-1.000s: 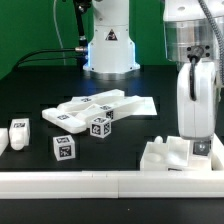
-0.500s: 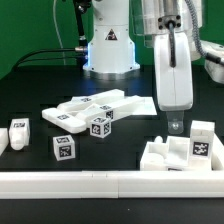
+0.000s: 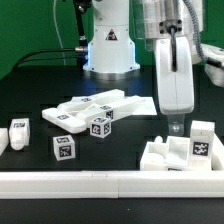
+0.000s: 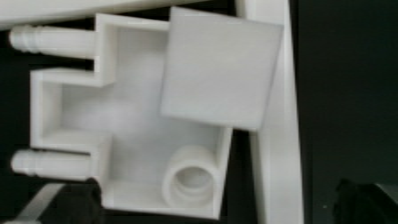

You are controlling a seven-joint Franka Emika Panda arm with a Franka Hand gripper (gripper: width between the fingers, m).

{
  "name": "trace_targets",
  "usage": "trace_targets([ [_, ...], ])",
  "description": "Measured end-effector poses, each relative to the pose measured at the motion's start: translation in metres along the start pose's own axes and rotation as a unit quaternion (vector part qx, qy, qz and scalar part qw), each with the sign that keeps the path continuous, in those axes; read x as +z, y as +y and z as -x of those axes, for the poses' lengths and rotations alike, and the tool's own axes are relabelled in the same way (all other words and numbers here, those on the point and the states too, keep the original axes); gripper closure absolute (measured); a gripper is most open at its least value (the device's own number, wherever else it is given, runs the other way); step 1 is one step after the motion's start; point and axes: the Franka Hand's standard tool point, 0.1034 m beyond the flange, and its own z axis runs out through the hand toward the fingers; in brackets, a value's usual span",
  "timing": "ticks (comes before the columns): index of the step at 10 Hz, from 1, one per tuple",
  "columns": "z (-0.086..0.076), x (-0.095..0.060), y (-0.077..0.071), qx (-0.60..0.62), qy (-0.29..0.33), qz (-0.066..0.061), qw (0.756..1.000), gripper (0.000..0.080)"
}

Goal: Assemble chair

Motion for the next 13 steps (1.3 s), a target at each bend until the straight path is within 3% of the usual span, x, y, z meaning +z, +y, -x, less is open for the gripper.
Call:
trace_targets([
  [2,-0.049,-0.017,0.006,-0.071,-0.003,-0.003,0.997,0.015],
  [3,-0.056,-0.018,0.007,-0.072,0.0,-0.003,0.997,0.015],
  [4,-0.048,-0.017,0.007,-0.101,0.007,0.0,0.995,0.015],
  [7,-0.051,-0.016,0.008,-0.223,0.009,0.003,0.975,0.015],
  [8,-0.054,-0.011,0.016,-0.289,0.008,0.011,0.957,0.015],
  [11,-0.095,-0.013,0.034,-0.53,-0.003,0.023,0.848,0.015],
  [12,-0.1,-0.012,0.037,-0.559,-0.004,0.024,0.829,0.015],
  [13,-0.098,-0.011,0.037,-0.563,-0.005,0.024,0.826,0.015],
])
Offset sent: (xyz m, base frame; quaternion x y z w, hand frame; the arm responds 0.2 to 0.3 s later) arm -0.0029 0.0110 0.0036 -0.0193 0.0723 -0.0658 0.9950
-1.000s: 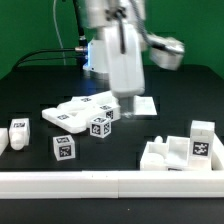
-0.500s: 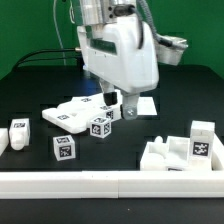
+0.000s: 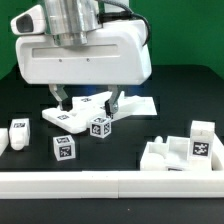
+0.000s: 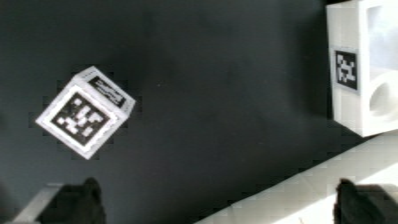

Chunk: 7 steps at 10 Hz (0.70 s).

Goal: Assemble chair

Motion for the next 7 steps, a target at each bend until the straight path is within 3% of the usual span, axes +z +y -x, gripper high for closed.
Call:
trace_targets([
  [3,0.0,0.001,0.009,-0.146,-0.002,0.009,0.989,0.015],
  [5,0.011,0.007,0.052,-0.245,-0.019,0.015,0.969,0.015],
  [7,0.013,0.006,0.112,-0.328,-0.02,0.031,0.944,0.015],
])
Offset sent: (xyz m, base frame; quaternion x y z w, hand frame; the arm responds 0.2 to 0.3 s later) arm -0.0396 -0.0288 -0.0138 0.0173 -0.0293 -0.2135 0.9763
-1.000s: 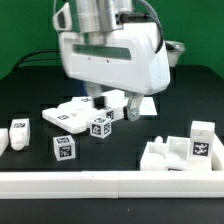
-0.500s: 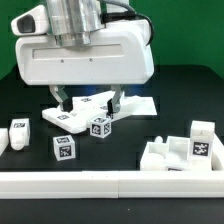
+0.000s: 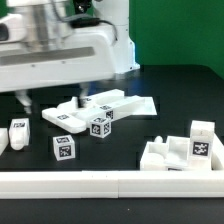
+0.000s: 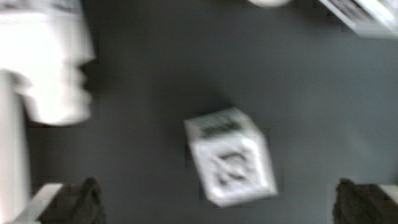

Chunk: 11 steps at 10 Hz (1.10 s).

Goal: Assemble chair

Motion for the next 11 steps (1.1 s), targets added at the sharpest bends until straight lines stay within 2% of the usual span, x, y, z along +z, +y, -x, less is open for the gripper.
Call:
trace_targets([
  [1,0.007,0.001,0.01,-0.015,-0.001,0.001,1.0,0.015],
  [5,0.011,0.004,0.013,-0.014,-0.007,0.003,1.0,0.015],
  [7,0.035,0.016,0.028,0.007,-0.022,0.006,1.0,0.015],
  [9,0.061,0.035,0.041,0.022,-0.033,0.016,0.999,0.015],
  [11,0.062,0.047,0.035,0.024,-0.042,0.015,0.999,0.015],
])
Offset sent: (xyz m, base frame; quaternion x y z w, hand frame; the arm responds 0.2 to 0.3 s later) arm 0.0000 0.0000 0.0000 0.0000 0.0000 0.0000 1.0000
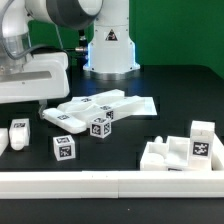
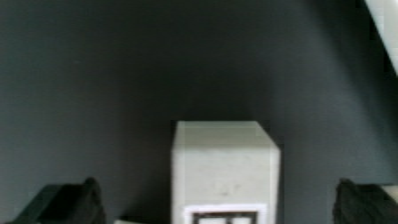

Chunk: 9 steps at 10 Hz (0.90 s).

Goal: Assemble chair

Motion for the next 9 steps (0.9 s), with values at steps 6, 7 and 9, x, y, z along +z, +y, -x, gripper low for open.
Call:
trace_targets([
  [6,0.002,0.01,-0.004,-0.001,-0.006,0.001,1.0,0.0519],
  [7,0.001,0.009,-0.004,-0.002,-0.006,0.002,1.0,0.0519],
  [9,-0.009,-0.013,-0.021,-0.028,0.009,0.004,1.0,0.0517],
])
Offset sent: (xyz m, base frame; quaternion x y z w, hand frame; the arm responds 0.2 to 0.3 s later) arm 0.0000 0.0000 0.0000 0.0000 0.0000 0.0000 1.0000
